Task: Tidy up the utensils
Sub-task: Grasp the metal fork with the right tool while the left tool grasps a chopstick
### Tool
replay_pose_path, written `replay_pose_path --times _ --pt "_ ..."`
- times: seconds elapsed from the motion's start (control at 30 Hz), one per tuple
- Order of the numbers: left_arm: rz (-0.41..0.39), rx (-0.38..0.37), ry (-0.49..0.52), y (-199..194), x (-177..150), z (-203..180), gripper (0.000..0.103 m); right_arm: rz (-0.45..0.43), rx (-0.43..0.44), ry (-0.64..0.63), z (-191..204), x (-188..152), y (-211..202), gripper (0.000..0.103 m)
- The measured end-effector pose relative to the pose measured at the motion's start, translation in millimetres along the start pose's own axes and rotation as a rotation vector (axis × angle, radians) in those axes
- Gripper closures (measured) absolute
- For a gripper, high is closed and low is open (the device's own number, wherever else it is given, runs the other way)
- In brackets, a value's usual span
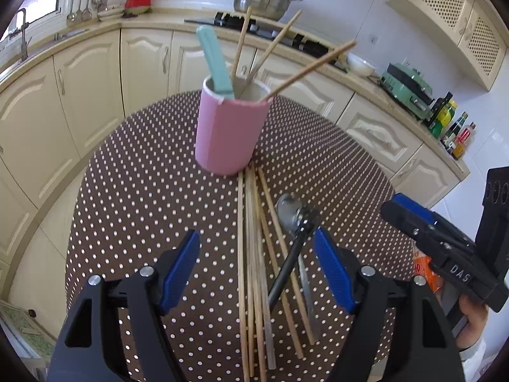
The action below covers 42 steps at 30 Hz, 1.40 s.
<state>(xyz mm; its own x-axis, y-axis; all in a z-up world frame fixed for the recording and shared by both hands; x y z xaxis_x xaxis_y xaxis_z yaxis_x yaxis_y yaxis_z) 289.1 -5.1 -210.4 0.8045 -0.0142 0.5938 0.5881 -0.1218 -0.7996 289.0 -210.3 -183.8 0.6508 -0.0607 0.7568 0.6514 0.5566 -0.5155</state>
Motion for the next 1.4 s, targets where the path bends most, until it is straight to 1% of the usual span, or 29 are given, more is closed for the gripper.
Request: replay_pose_path --times 0.1,0.2,0.33,0.5,0.63,0.67,0.73,0.93,1.07,1.13,1.17,1.2,1.3,1.4 --pt "0.047 0.022 -0.001 14 -11 6 0.030 0.024 -0.001 0.010 -4 -8 5 0.040" --pt "0.073 0.047 -0.004 27 -17 13 0.030 0.052 -0.011 0.006 -4 -16 14 0.040" --pt "0.117 0.088 0.023 47 -28 18 0.030 0.087 -0.008 0.018 -4 -26 25 0.040" --pt "0.132 0.122 0.060 62 -34 19 0.030 0.131 -0.020 0.035 -8 -37 39 0.040" --pt "0.121 0.163 0.091 72 -34 18 0.030 0.157 -0.026 0.037 -5 -40 49 0.040" --pt "0.115 0.194 0.105 76 -33 16 0.030 0.166 -0.025 0.038 -4 -41 53 0.040" --pt "0.084 0.217 0.130 80 -31 11 0.030 0.183 -0.024 0.042 -2 -42 60 0.040" --pt "0.067 0.243 0.158 79 -34 10 0.030 0.234 -0.043 0.073 2 -45 83 0.040" --pt "0.063 0.232 0.154 76 -36 12 0.030 0.238 -0.057 0.064 5 -40 95 0.040" --pt "0.063 0.222 0.153 76 -36 12 0.030 0.256 -0.072 0.031 8 -38 102 0.040" --pt "0.065 0.219 0.152 76 -36 12 0.030 0.270 -0.087 -0.002 10 -38 105 0.041" --pt "0.067 0.215 0.150 76 -36 13 0.030 0.277 -0.095 -0.022 10 -38 107 0.049" --pt "0.075 0.235 0.159 79 -37 20 0.030 0.303 -0.072 -0.048 10 -38 109 0.071" --pt "0.074 0.237 0.158 80 -34 21 0.030 0.333 -0.022 -0.057 5 -38 107 0.077"
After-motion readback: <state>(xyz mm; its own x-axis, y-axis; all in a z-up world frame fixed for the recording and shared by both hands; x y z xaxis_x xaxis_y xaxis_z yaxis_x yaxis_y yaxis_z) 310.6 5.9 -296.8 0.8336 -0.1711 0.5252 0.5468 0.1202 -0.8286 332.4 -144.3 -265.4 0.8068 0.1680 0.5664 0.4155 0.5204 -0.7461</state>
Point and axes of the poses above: each gripper's, at about its wrist camera, not at the fingertips, and y roughly the way its jaws point, z to its left, x to its top, the point moved 8 cm from there along y, roughly the way its jaws point, and after that the axes turned 13 degrees about x, right-handed, at the moved point
